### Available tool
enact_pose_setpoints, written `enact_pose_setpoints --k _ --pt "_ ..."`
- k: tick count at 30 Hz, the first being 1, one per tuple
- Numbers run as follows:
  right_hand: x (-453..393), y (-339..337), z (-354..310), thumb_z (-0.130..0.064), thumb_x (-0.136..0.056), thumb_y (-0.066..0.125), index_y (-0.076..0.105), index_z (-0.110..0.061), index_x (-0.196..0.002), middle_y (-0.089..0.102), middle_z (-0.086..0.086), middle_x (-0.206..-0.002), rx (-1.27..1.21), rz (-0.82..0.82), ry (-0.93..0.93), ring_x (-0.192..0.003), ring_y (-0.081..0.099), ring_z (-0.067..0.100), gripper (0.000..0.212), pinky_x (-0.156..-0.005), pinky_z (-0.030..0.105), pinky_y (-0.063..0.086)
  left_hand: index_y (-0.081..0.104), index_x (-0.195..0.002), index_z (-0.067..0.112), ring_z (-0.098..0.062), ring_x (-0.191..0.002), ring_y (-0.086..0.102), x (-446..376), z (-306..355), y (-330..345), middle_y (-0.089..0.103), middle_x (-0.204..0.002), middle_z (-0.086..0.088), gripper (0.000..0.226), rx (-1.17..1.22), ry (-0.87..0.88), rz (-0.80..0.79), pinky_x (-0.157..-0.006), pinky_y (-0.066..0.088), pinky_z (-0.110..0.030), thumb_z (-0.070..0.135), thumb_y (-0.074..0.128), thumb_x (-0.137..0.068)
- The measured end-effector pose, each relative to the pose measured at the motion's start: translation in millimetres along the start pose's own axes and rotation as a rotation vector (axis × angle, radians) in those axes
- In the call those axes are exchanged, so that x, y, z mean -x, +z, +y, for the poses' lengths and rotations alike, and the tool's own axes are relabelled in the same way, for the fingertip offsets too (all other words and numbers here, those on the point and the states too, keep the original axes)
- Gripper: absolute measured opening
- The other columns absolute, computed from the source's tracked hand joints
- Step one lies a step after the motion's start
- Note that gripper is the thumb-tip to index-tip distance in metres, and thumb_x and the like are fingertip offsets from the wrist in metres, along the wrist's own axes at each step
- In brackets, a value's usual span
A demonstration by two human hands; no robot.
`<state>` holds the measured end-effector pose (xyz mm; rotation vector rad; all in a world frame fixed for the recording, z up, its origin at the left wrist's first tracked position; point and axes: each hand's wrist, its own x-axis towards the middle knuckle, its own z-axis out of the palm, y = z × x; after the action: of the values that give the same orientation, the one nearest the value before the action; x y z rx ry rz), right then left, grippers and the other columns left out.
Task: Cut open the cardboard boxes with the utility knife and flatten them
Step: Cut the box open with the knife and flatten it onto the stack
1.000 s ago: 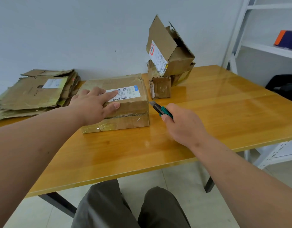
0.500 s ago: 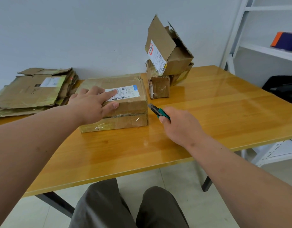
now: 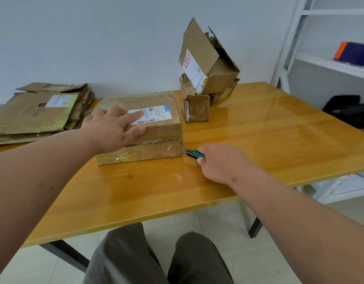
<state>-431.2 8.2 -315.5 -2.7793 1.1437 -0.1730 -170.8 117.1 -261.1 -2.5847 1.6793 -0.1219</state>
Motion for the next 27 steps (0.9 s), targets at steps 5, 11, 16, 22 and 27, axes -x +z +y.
enact_pose_setpoints --k 5,11,16,22,27 --pt "1 -1 4 -0.035 -0.099 0.042 0.047 -0.032 -0.093 0.047 -0.012 -0.076 -0.055 -0.011 0.014 -0.067 0.047 0.008 0.008 -0.050 0.029 0.031 0.006 -0.145 0.059 -0.032 -0.140 0.019 2 0 -5 0.021 -0.155 0.008 0.081 0.023 -0.007 -0.013 -0.109 0.021 -0.057 0.085 0.000 -0.069" --pt "1 -2 2 -0.033 -0.100 0.045 0.043 -0.027 -0.077 0.055 -0.003 -0.073 -0.307 0.126 0.129 -0.063 0.053 0.016 0.024 -0.050 0.032 0.035 0.018 -0.144 0.058 -0.033 -0.128 0.038 -3 4 -20 0.036 -0.144 0.006 0.092 -0.046 -0.038 0.024 -0.095 0.042 -0.049 0.092 -0.004 -0.061" --pt "-4 -4 -15 -0.031 -0.102 0.044 0.053 -0.020 -0.101 0.066 0.005 -0.085 -0.636 0.011 0.262 -0.053 0.064 0.016 0.014 -0.060 0.034 0.056 0.025 -0.144 0.055 -0.035 -0.118 0.048 -3 13 -21 0.044 -0.136 0.001 0.097 -0.132 -0.051 0.085 -0.087 0.041 -0.042 0.095 -0.006 -0.061" --pt "-7 -5 -32 -0.017 -0.102 0.043 0.040 -0.032 -0.108 0.068 0.014 -0.091 -0.986 -0.051 0.378 -0.052 0.063 0.019 0.016 -0.049 0.028 0.051 0.030 -0.146 0.049 -0.026 -0.138 0.033 4 -7 -43 0.034 -0.153 0.005 0.089 0.165 -0.031 -0.176 -0.109 0.030 -0.041 0.084 0.031 -0.064" --pt "-7 -6 -48 -0.005 -0.100 0.042 0.046 -0.008 -0.106 0.061 0.021 -0.079 -1.251 -0.062 0.431 -0.040 0.059 0.022 0.007 -0.037 0.025 0.047 0.017 -0.148 0.050 -0.014 -0.146 0.005 27 -12 -28 0.012 -0.156 0.026 0.058 0.245 0.029 -0.154 -0.118 0.003 -0.052 0.057 0.038 -0.095"
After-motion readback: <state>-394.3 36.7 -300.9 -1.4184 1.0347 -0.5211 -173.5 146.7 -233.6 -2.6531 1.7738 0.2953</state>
